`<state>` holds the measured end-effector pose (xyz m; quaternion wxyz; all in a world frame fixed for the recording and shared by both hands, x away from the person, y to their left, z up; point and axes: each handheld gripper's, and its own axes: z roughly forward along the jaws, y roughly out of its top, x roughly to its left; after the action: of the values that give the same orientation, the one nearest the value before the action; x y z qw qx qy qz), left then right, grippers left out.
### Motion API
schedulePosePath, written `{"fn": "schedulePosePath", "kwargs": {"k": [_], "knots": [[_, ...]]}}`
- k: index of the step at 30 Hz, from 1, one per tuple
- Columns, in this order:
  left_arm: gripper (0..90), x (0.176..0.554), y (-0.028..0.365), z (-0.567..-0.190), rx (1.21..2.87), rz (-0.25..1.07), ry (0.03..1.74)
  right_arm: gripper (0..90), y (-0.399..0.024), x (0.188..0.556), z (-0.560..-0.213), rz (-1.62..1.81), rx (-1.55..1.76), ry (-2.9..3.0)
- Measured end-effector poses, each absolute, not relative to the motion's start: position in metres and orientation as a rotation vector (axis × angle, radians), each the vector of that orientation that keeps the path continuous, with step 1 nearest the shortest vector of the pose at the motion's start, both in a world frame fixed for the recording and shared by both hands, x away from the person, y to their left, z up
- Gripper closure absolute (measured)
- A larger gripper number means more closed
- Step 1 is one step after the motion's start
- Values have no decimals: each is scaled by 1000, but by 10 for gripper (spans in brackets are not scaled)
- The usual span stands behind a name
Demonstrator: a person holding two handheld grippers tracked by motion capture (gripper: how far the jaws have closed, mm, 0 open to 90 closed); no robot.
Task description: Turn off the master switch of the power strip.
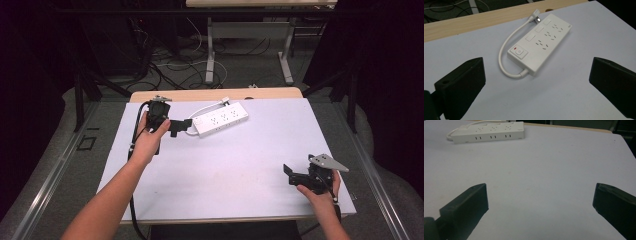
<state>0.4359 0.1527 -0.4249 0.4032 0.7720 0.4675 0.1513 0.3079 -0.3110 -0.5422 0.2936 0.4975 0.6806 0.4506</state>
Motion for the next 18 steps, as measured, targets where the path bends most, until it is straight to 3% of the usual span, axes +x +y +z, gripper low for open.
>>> {"fn": "schedulePosePath", "kwargs": {"k": [18], "knots": [[8,384,178,-442,1928,380,1173,0,-310,308,-542,1194,1317,1816]]}}
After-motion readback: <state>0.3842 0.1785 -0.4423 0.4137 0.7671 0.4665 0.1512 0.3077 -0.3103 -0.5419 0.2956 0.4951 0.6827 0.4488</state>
